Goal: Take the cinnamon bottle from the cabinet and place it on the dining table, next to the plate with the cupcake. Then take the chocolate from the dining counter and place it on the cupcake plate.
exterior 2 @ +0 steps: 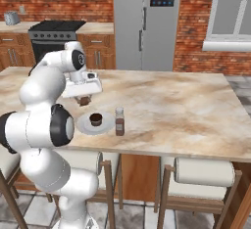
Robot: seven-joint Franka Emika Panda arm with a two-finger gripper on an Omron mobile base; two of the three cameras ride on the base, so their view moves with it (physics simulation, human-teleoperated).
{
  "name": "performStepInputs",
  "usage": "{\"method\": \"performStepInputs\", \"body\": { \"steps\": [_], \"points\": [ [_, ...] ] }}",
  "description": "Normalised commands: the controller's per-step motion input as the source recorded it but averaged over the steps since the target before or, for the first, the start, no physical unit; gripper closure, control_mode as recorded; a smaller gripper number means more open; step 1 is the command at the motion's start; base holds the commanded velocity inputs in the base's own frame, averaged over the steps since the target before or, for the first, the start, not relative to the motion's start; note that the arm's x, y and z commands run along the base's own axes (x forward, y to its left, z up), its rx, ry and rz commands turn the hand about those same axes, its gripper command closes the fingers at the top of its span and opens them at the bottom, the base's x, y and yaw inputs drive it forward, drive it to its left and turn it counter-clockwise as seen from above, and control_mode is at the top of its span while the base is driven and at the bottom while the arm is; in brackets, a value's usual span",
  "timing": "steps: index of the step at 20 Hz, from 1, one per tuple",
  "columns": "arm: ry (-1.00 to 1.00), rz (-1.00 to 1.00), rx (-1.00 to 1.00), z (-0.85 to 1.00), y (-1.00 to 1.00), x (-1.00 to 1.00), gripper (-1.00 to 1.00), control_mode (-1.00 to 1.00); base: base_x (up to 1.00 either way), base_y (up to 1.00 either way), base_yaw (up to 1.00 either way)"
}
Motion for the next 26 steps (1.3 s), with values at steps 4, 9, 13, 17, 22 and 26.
{"method": "performStepInputs", "body": {
  "steps": [4,9,13,17,22,26],
  "points": [
    [0.03,0.27,-0.09,-0.46,0.64,0.01,1.0,-1.0,0.0,0.0,0.0],
    [0.02,0.13,-0.06,-0.68,0.22,0.07,1.0,-1.0,0.0,0.0,0.0],
    [0.0,0.08,-0.01,-0.73,0.16,0.28,1.0,-1.0,0.0,0.0,0.0],
    [0.0,0.01,0.0,-0.45,0.23,0.27,1.0,-1.0,0.0,0.0,0.0],
    [0.0,0.0,0.0,-0.3,0.01,0.39,1.0,-1.0,0.0,0.0,0.0],
    [0.0,0.0,0.0,-0.32,0.0,0.41,1.0,-1.0,0.0,0.0,0.0]
  ]
}}
